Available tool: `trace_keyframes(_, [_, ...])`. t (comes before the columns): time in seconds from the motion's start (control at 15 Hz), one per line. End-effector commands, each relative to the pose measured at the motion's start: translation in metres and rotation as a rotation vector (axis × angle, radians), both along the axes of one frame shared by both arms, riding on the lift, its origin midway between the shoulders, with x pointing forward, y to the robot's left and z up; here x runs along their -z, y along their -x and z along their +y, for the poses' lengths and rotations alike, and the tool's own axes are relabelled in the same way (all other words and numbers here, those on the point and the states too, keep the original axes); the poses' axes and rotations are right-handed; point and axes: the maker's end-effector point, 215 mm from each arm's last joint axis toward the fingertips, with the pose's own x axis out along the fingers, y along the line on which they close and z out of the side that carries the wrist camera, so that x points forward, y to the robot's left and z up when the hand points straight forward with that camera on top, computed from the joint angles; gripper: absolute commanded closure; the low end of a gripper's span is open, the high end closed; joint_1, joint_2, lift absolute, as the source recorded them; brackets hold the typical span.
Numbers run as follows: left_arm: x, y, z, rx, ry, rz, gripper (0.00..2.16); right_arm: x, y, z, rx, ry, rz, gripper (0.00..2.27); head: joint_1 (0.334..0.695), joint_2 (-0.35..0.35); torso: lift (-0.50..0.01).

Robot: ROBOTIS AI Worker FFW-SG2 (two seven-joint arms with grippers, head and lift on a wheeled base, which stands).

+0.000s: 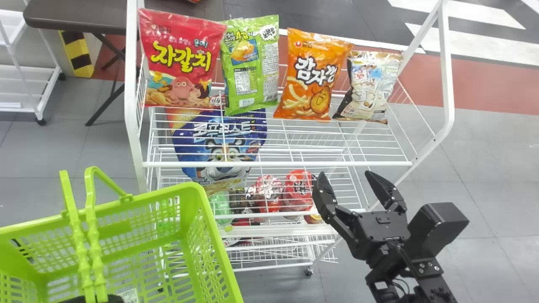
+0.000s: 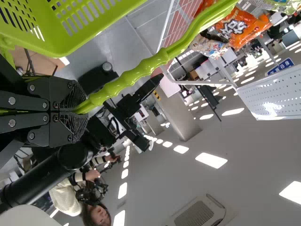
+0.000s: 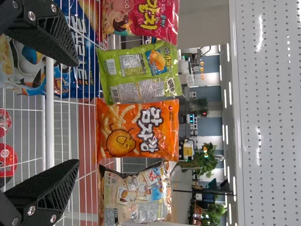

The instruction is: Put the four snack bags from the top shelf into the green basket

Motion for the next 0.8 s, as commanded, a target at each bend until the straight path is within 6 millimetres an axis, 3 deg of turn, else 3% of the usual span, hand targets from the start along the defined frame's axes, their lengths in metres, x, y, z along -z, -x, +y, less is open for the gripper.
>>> trace_keyframes(0.0, [-0.002, 0.002, -0.001, 0.009, 0.009, -0.001, 2.15, 0.001, -0.001, 0.002, -0.002, -0.002, 0.002, 0.08, 0.695, -0.239, -0.003])
trace_keyframes(0.47, [-0.002, 0.002, -0.002, 0.012, 0.009, -0.003, 2.15, 0.001, -0.007, 0.005, -0.007, -0.008, -0.004, 0.08, 0.695, -0.235, -0.003])
trace_keyframes(0.73, [-0.002, 0.003, -0.003, 0.012, 0.011, -0.002, 2.15, 0.017, -0.032, 0.025, -0.043, -0.029, 0.058, 0.08, 0.695, -0.222, -0.003])
